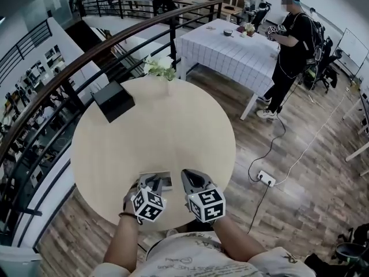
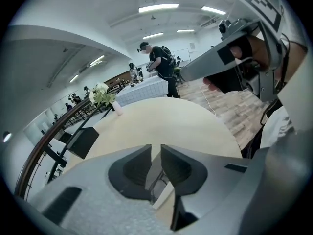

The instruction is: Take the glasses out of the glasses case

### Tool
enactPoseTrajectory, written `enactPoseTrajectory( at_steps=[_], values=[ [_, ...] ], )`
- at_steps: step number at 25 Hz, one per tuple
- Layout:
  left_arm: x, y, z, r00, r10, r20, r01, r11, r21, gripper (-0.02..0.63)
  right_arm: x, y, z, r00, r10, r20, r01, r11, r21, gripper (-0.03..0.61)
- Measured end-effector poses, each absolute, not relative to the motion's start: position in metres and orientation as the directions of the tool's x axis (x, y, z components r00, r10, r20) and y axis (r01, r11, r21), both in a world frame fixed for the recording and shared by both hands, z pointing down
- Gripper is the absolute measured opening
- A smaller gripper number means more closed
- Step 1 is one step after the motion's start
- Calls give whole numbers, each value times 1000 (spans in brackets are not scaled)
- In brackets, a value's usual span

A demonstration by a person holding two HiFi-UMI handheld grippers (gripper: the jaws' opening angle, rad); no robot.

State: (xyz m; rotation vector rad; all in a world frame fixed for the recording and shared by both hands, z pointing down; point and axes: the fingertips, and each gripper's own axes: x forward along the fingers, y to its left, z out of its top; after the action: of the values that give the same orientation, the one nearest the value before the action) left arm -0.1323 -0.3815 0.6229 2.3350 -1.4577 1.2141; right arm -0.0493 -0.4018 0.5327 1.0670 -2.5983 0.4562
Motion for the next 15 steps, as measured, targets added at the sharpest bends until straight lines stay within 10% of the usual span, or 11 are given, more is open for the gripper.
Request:
enactPoseTrajectory(
  at_steps=[15],
  values=[
    [-147,-381,707,165,-505,847,-608,-728,-316,81,-39,-415,560,-667,-597,445,-723,663,-194,15]
  ],
)
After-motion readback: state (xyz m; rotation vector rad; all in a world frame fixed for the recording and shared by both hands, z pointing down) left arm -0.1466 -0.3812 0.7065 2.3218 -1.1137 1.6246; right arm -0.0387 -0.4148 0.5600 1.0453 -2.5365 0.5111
